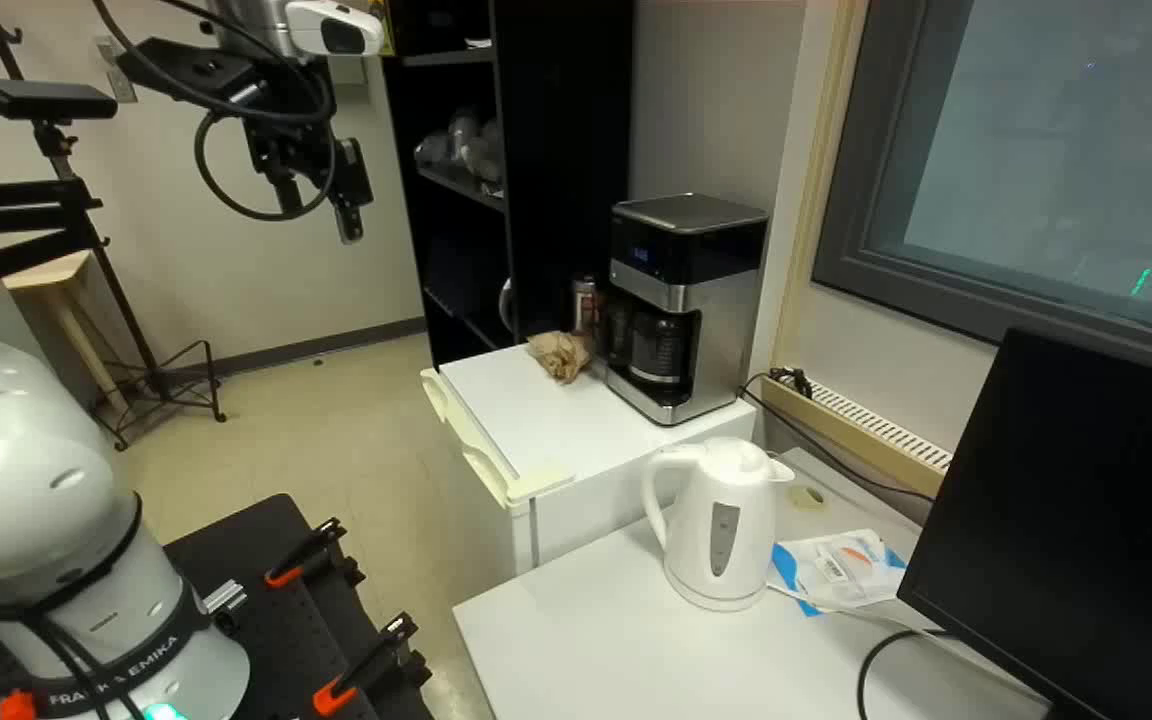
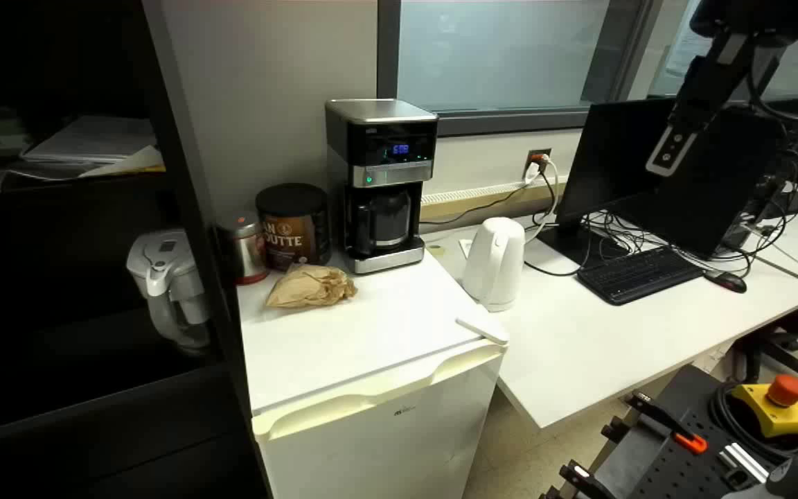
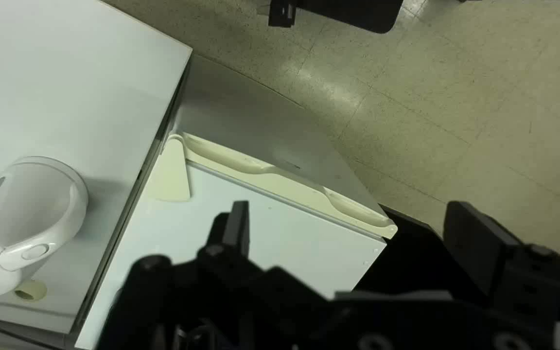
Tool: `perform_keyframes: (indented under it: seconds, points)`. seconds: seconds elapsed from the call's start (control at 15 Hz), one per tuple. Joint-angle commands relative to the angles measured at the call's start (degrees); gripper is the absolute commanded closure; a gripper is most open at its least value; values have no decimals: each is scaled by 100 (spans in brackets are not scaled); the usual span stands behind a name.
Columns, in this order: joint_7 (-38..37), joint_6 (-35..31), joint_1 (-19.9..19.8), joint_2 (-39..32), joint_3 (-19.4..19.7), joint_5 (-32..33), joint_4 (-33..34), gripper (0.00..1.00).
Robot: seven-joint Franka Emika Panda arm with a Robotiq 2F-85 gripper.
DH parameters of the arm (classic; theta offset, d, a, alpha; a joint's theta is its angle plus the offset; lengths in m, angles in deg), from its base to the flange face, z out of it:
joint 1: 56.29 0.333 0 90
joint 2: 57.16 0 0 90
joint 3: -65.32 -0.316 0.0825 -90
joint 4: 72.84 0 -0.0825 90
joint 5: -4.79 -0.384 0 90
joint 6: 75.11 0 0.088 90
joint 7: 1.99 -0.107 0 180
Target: Press a button on the right side of the coffee machine
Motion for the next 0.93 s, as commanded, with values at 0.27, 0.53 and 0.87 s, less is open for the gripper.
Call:
perform_keyframes:
  seconds: [0.27,0.53,0.87]
  points:
    - [52,22,-86,-6,-53,-46,20,0]
    - [52,22,-86,-6,-53,-46,20,0]
    - [94,-132,-121,-59,-38,3,-81,0]
